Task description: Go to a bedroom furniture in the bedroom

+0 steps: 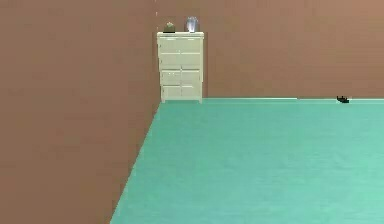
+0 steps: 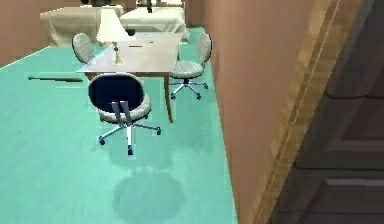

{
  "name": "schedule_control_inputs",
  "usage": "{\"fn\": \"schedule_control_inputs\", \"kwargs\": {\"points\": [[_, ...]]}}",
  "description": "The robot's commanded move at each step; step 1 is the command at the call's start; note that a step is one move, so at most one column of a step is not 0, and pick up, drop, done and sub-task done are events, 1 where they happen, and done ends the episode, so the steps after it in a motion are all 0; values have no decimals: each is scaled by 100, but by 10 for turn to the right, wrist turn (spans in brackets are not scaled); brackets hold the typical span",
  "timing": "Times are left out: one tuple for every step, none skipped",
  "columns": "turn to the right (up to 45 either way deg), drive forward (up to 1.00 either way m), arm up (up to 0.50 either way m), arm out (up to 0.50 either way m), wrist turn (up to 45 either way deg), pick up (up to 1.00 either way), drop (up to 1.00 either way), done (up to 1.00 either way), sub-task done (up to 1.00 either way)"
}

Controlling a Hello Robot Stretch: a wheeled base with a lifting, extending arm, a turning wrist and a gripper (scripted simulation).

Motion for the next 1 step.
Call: {"fn": "schedule_control_inputs", "kwargs": {"points": [[0, 10, 0, 0, 0, 0, 0, 0, 0]]}}
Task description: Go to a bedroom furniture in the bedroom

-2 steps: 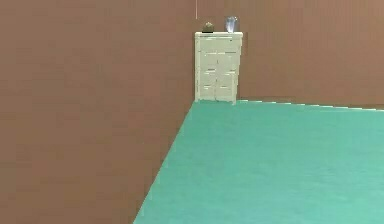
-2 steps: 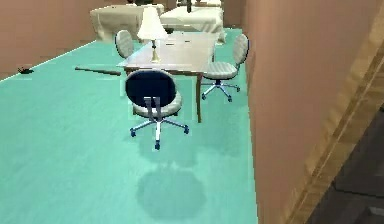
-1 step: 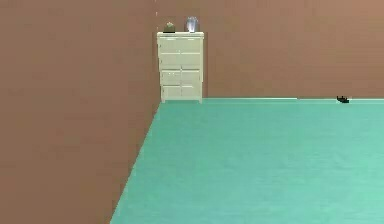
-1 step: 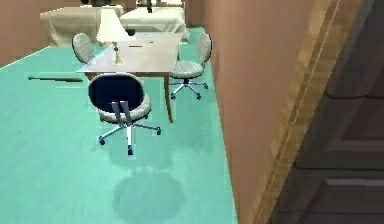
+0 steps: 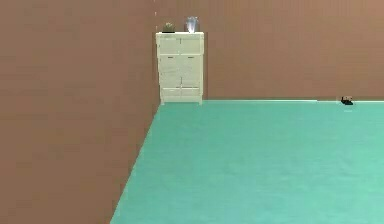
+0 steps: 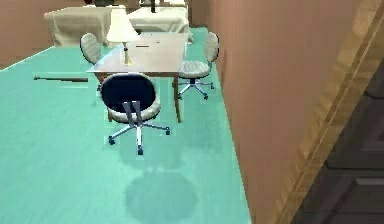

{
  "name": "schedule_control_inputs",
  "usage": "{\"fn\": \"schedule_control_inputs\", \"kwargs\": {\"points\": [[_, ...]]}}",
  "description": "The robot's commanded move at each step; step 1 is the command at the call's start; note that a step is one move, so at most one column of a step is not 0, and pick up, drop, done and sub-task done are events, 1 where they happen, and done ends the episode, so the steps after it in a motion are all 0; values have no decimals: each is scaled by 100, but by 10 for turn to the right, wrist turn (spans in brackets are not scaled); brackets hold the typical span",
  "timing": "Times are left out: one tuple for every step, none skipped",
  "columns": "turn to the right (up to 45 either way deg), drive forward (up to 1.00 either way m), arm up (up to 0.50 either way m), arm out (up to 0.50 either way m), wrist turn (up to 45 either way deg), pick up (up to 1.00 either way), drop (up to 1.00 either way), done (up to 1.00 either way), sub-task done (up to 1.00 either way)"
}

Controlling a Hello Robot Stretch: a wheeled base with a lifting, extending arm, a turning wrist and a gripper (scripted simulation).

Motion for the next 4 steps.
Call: {"fn": "schedule_control_inputs", "kwargs": {"points": [[420, 0, 0, 0, 0, 0, 0, 0, 0], [0, 100, 0, 0, 0, 0, 0, 0, 0], [210, 0, 0, 0, 0, 0, 0, 0, 0], [0, 10, 0, 0, 0, 0, 0, 0, 0]]}}
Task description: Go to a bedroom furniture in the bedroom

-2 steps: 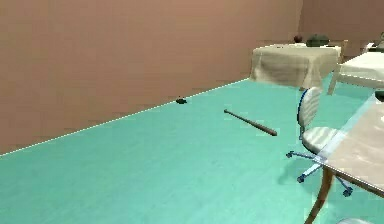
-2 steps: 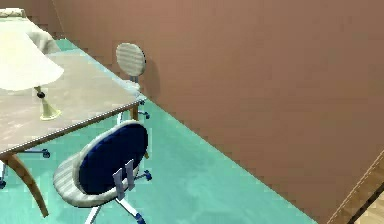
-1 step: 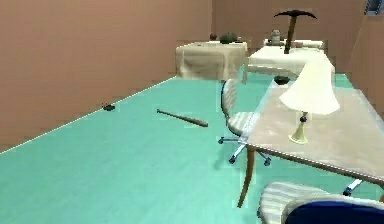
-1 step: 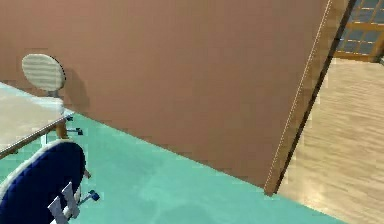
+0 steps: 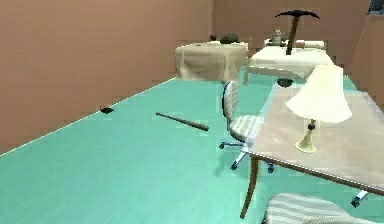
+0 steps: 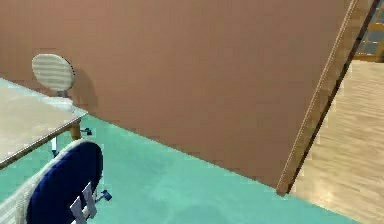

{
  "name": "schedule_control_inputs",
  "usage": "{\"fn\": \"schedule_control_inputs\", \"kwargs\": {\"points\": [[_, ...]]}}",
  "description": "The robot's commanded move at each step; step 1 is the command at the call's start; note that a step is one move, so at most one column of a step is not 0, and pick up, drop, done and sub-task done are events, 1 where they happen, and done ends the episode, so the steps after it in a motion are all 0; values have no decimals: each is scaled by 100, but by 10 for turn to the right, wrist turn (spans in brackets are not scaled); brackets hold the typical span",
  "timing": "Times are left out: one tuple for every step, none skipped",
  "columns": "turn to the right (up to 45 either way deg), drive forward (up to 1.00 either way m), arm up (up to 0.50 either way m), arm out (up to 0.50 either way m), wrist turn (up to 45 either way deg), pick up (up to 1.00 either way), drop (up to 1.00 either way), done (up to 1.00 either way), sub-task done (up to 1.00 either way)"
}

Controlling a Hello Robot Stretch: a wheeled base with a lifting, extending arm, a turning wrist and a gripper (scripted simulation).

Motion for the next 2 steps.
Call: {"fn": "schedule_control_inputs", "kwargs": {"points": [[-240, 0, 0, 0, 0, 0, 0, 0, 0], [0, 100, 0, 0, 0, 0, 0, 0, 0]]}}
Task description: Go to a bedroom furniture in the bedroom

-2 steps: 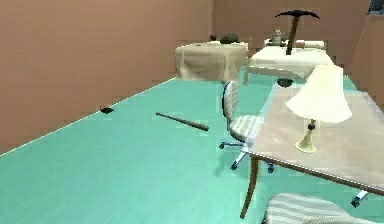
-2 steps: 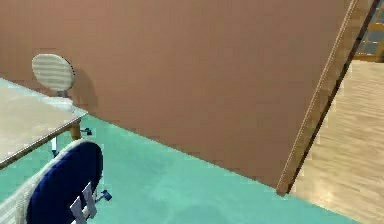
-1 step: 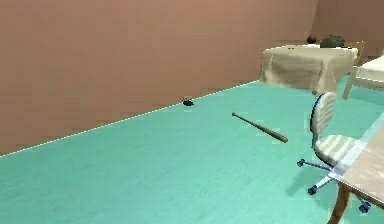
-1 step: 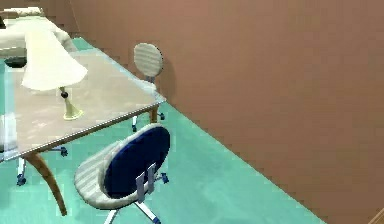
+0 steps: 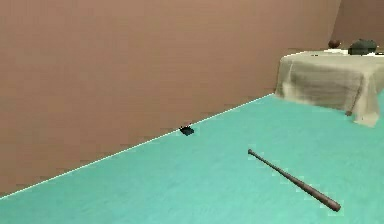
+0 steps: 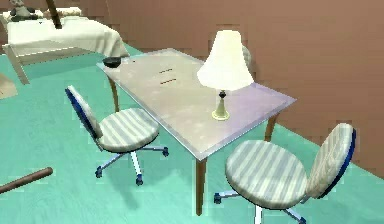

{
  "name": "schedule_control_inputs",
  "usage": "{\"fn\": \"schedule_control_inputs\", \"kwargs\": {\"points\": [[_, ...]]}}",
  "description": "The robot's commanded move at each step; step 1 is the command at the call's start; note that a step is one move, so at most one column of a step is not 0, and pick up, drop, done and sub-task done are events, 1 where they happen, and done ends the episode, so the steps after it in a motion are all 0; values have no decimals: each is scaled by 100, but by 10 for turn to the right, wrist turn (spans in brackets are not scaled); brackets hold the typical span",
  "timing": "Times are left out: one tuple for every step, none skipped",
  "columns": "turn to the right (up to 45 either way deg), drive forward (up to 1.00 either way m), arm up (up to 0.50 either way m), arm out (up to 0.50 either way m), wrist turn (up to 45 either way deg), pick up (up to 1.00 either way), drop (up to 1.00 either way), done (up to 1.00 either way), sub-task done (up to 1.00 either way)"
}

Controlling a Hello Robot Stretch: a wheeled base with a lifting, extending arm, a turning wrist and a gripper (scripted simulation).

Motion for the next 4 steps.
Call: {"fn": "schedule_control_inputs", "kwargs": {"points": [[-30, 0, 0, 0, 0, 0, 0, 0, 0], [0, 100, 0, 0, 0, 0, 0, 0, 0], [0, 75, 0, 0, 0, 0, 0, 0, 0], [360, 0, 0, 0, 0, 0, 0, 0, 0]]}}
